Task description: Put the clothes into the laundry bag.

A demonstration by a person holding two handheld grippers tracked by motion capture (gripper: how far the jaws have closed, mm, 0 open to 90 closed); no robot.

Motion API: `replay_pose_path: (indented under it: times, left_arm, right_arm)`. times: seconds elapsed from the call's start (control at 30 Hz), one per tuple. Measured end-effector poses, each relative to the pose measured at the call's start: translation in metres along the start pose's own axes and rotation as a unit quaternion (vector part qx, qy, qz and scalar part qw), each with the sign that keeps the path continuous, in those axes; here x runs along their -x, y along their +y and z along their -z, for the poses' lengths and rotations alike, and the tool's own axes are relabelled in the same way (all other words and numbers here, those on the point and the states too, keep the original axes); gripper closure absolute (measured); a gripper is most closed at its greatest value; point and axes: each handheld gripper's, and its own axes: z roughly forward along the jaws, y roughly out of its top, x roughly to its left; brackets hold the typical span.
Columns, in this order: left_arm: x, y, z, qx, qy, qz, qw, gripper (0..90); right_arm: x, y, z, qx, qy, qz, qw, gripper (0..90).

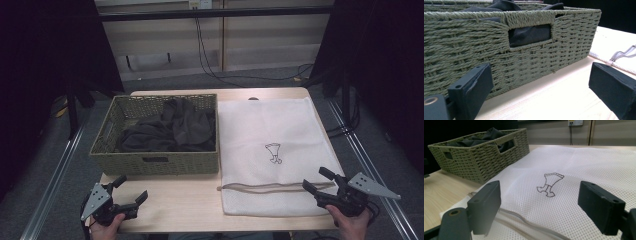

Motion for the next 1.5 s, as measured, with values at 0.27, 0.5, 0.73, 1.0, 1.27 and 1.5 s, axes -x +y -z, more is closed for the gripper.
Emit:
replay_pose_path:
  times: [0.27, 0.5, 0.73, 1.0, 1.27, 1.5]
  left_arm:
    - [0.001, 0.000, -0.004, -0.007, -0.003, 0.002, 1.0000, 5.3]
    - [0.001, -0.001, -0.005, -0.013, 0.001, 0.002, 0.9999, 5.3]
    - [0.003, -0.001, -0.005, -0.021, -0.009, -0.008, 0.9997, 5.3]
    - [0.003, -0.001, -0.006, -0.023, -0.002, -0.002, 0.9997, 5.3]
    - [0.002, -0.001, -0.007, -0.028, -0.007, -0.005, 0.9996, 5.3]
    - [0.001, -0.002, -0.007, -0.032, -0.004, -0.006, 0.9995, 5.3]
  right_arm:
    - [0.001, -0.002, -0.005, -0.027, 0.029, 0.006, 0.9992, 30.7]
    - [-0.002, -0.002, -0.012, -0.060, 0.057, 0.018, 0.9965, 40.0]
    - [-0.007, 0.001, -0.028, -0.093, 0.085, 0.031, 0.9915, 50.4]
    - [-0.018, 0.002, -0.059, -0.162, 0.121, 0.069, 0.9768, 60.1]
    - [-0.013, 0.007, -0.091, -0.218, 0.139, 0.084, 0.9622, 65.4]
    - [-0.002, 0.003, -0.109, -0.254, 0.144, 0.076, 0.9535, 68.6]
